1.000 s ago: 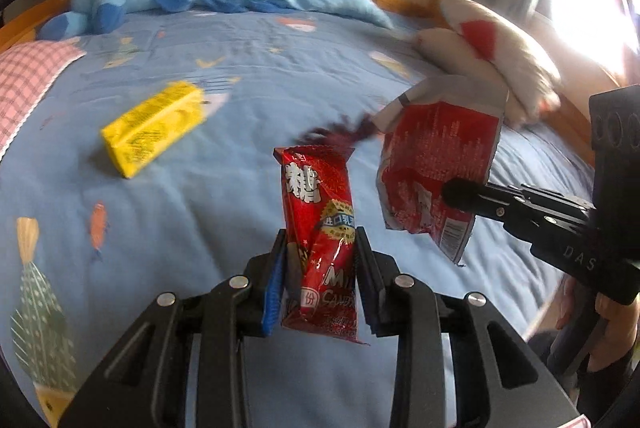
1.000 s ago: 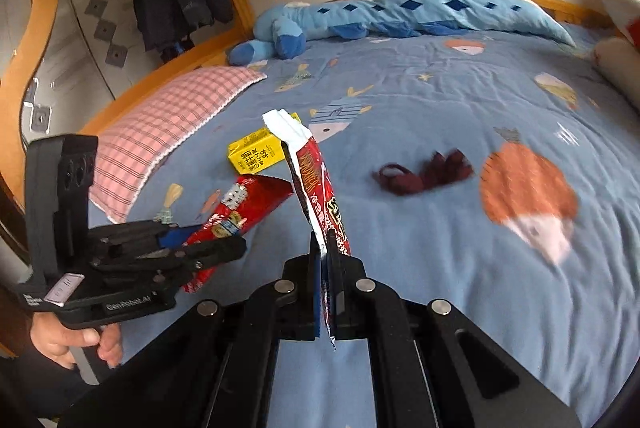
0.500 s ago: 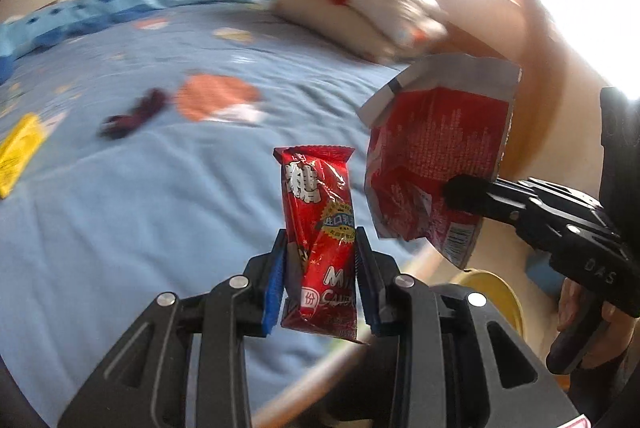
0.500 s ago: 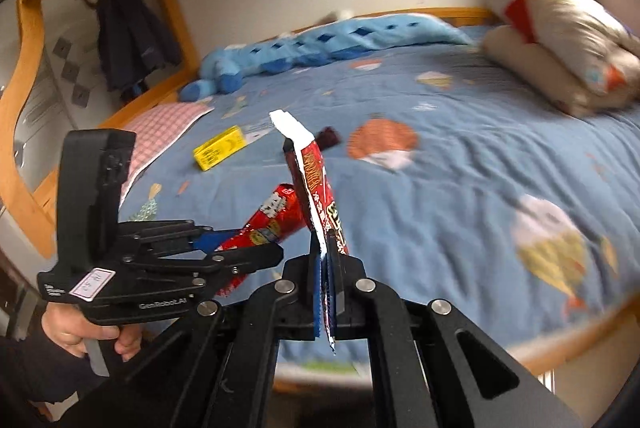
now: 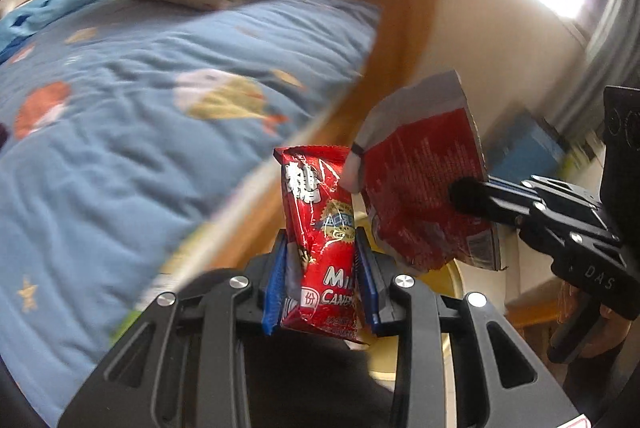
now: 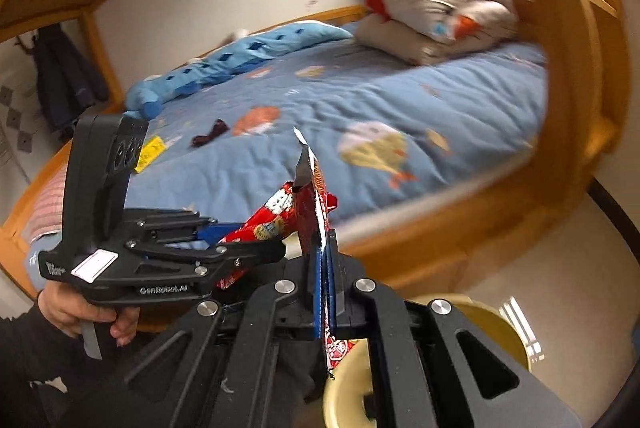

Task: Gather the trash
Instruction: 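Carry the red bag and stick snack over the yellow bucket and open both tools, then move both open tools back over the bed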

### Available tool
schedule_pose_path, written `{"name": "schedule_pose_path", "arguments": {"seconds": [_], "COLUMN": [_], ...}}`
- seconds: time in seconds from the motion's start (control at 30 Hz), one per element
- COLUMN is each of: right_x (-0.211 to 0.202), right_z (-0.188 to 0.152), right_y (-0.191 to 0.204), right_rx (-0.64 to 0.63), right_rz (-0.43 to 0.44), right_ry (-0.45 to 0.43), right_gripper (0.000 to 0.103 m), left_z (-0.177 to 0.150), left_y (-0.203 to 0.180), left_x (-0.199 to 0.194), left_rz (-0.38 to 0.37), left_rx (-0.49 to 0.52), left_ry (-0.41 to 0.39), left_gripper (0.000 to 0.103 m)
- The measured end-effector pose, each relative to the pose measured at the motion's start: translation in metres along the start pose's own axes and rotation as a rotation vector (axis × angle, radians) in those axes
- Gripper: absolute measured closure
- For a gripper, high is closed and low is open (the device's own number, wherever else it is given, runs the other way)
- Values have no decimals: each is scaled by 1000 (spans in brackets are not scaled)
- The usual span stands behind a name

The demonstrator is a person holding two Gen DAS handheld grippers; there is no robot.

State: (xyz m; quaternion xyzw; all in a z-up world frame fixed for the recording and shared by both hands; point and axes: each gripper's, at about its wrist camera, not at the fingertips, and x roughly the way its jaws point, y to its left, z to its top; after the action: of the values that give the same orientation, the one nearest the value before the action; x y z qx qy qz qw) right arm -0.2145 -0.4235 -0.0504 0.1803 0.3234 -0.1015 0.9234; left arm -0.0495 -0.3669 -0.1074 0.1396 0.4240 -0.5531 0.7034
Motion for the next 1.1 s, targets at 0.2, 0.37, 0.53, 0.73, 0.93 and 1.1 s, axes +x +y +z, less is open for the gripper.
{"name": "schedule_pose_path", "arguments": {"seconds": [0.2, 0.37, 0.53, 0.73, 0.93, 1.1], "right_x": [-25, -36, -40, -37, -33, -27], "right_z": [-52, -82, -90, -94, -87, -76], "right_y": [-41, -71, -88, -96, -84, -71], "right_rx": [106, 197, 251, 280, 240, 214], "right_rz": [-71, -118, -209, -200, -196, -188], "right_ry": [41, 73, 64, 73, 77, 71], "right_gripper": [100, 100, 43, 44, 44, 44], "left_z": [-12, -18, -21, -27, -23, -20], "left_y": [-41, -61, -65, -67, -60, -49], "left_x": [37, 64, 80, 81, 71, 58], "left_rz": [-63, -94, -43, 7, 1, 0], "left_rx": [45, 79, 95, 133, 113, 90], "left_ry": [76, 137, 150, 153, 129, 103], "left_gripper": [70, 67, 14, 11, 11, 11]}}
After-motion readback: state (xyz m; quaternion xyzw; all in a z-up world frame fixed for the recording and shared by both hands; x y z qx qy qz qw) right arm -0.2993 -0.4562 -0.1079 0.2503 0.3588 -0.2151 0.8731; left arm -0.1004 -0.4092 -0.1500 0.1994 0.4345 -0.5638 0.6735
